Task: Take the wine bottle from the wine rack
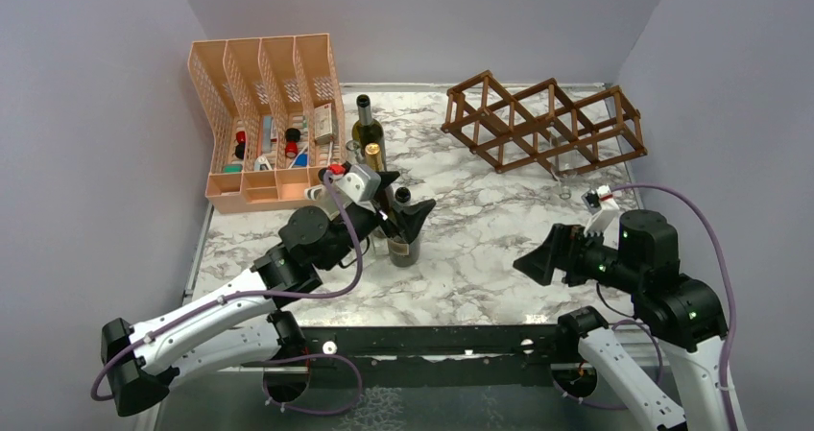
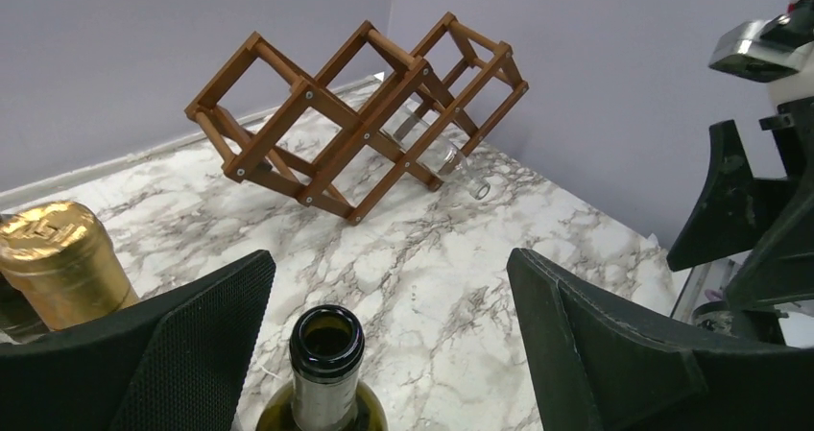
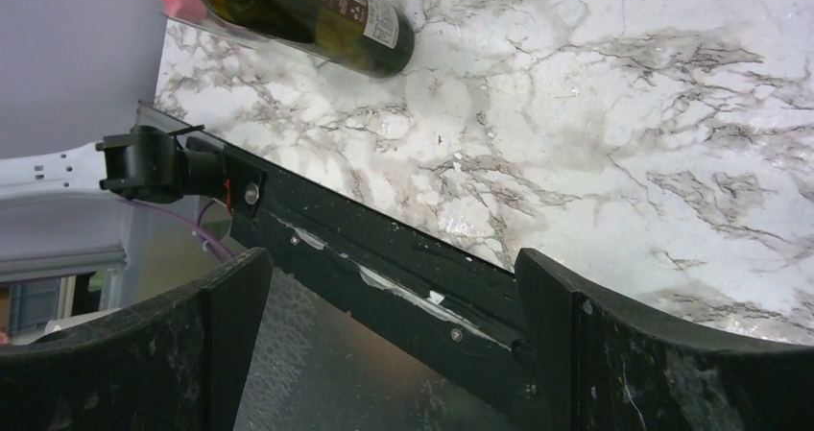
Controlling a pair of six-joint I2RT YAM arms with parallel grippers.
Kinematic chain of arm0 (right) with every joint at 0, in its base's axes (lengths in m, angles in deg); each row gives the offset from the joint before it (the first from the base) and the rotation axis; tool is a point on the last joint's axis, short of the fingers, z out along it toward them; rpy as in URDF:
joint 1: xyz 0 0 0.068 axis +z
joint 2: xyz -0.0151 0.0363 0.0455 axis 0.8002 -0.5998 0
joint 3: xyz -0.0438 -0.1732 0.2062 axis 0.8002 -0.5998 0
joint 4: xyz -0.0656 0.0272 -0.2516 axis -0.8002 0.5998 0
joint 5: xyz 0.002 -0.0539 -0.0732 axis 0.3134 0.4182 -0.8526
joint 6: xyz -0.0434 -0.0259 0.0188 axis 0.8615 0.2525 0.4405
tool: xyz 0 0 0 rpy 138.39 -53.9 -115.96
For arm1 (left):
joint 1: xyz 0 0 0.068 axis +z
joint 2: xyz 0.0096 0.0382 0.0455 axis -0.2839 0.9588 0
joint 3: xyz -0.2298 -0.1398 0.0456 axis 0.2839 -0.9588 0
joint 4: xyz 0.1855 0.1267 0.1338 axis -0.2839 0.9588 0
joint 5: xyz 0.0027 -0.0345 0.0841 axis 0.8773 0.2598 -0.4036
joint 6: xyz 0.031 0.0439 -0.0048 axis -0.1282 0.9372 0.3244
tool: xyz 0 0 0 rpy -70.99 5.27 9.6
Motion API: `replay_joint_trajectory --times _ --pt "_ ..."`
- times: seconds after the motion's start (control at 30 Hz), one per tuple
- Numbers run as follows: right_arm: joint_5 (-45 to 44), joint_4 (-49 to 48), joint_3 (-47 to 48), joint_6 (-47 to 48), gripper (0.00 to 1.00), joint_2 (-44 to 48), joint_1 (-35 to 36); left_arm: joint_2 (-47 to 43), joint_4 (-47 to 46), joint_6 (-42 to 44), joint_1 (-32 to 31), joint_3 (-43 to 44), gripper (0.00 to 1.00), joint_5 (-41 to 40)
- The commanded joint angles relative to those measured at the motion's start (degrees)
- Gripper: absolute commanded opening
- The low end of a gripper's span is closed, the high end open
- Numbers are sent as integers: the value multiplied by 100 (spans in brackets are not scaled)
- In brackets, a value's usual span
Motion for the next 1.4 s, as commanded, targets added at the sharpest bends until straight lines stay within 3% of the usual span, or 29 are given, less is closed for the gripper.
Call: replay_joint_trajectory --times 0.0,0.23,0.43,0.57,0.7,0.83,1.1,1.27,1.37 --pt "5 -346 -171 -127 100 46 22 -183 792 320 19 597 99 186" --pt "-464 -1015 -505 -173 98 -420 22 335 905 1237 16 1776 99 23" --pt "-1232 -2164 -725 -149 98 -1084 22 1092 192 1774 22 2304 99 -46" --pt "-2711 -2264 -142 -107 99 -2063 17 990 -97 2027 22 2025 99 -78" --pt "-3262 -2905 -108 -115 100 -2730 -33 546 -517 2207 91 1445 99 -55" --pt "-3190 -3479 -376 -241 100 -3154 -524 195 -557 2332 219 1187 99 136" --pt "-3123 -5548 -1754 -455 100 -2629 -1255 -323 -898 2331 461 592 99 -240" --pt "-3614 -5596 -1689 -1 100 -2909 -1326 -546 -1180 2547 615 303 99 -337" --pt "-3461 -5770 -1732 105 100 -2981 -1555 -677 -1314 2710 642 180 99 -512"
